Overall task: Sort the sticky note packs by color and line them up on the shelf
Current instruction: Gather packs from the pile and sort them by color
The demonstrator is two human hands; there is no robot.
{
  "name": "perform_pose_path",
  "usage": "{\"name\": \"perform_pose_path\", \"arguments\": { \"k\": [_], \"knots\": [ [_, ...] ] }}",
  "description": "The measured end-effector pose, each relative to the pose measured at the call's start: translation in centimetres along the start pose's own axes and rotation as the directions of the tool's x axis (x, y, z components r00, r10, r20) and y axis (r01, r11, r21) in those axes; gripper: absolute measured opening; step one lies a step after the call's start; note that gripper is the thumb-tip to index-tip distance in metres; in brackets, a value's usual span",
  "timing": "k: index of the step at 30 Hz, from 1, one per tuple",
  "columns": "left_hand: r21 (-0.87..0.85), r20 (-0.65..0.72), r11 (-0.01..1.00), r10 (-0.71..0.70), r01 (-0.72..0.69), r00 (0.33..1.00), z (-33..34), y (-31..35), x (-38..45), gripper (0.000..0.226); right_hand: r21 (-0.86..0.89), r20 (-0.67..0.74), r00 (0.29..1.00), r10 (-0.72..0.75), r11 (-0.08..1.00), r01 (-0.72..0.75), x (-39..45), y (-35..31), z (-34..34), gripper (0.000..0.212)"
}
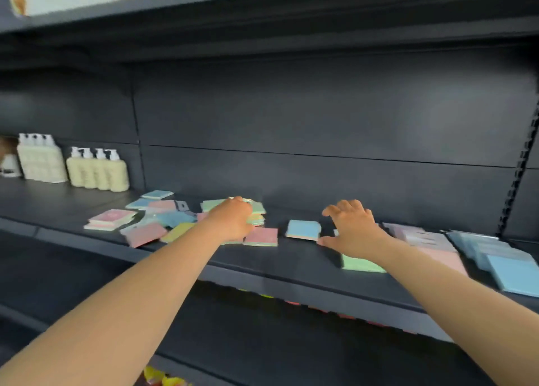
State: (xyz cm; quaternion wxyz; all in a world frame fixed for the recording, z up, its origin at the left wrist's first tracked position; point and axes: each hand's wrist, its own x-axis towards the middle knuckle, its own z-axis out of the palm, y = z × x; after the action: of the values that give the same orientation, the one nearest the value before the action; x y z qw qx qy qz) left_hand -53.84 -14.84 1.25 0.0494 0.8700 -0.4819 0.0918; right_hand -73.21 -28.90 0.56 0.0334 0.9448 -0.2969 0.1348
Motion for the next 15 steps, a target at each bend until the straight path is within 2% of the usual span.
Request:
{"name": "perform_pose_path", "arguments": {
  "k": [4,10,15],
  "knots": [
    [0.067,0.014,0.997,-0.044,0.043,0.999,-1.1,-10.8,-2.4,0.037,0.040,-0.036,0.996,-0.084,0.996,0.086,2.7,-9.7,0.4,0.053],
    [0.082,0.033,0.993,-0.092,0.089,0.995,-1.9,-25.6,-5.1,0.037,0.081,-0.040,0.993,-0.113,0.990,0.116,6.9,-23.4,1.8,0.055],
    [-0.007,0.059,0.988,-0.152,0.153,0.987,-1.4,-34.4,-5.8,0.038,0.131,-0.024,0.994,-0.103,0.986,0.106,9.8,-30.5,3.6,0.055]
  ]
}}
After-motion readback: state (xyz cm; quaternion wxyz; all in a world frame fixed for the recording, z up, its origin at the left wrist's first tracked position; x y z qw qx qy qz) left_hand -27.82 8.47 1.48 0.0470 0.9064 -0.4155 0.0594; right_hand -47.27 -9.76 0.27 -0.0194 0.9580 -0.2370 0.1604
